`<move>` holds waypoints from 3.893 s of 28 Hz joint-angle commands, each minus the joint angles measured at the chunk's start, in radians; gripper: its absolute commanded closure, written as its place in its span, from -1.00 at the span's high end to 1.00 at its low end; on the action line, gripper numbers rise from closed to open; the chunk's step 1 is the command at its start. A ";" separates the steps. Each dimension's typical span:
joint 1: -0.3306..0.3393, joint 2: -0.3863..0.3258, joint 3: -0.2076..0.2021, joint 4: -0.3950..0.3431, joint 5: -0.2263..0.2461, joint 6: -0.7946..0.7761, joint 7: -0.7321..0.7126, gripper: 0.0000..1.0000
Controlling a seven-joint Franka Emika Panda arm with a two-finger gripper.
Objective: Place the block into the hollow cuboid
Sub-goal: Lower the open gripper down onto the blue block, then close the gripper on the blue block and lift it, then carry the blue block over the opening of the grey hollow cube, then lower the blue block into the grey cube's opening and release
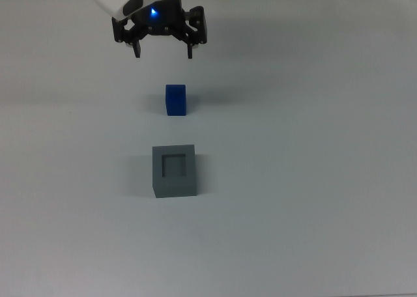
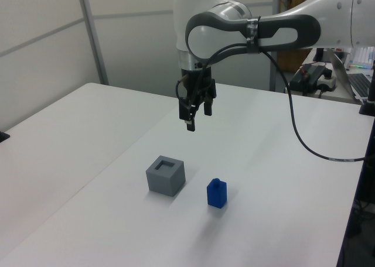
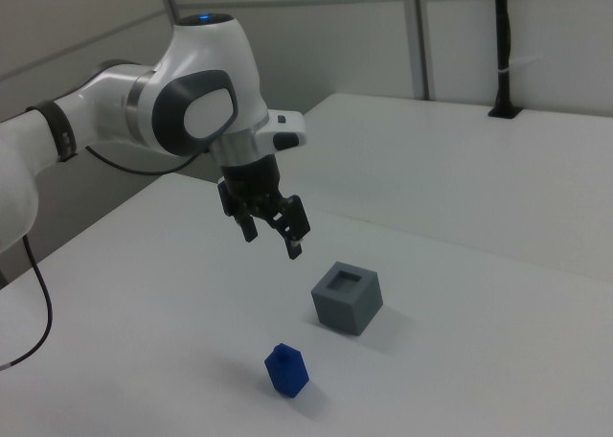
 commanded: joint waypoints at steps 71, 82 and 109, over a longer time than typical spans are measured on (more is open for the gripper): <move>0.026 0.336 -0.019 0.304 0.000 0.042 -0.071 -1.00; 0.026 0.384 -0.016 0.309 -0.005 0.197 -0.043 -1.00; 0.036 0.412 -0.015 0.240 -0.040 0.230 -0.031 -1.00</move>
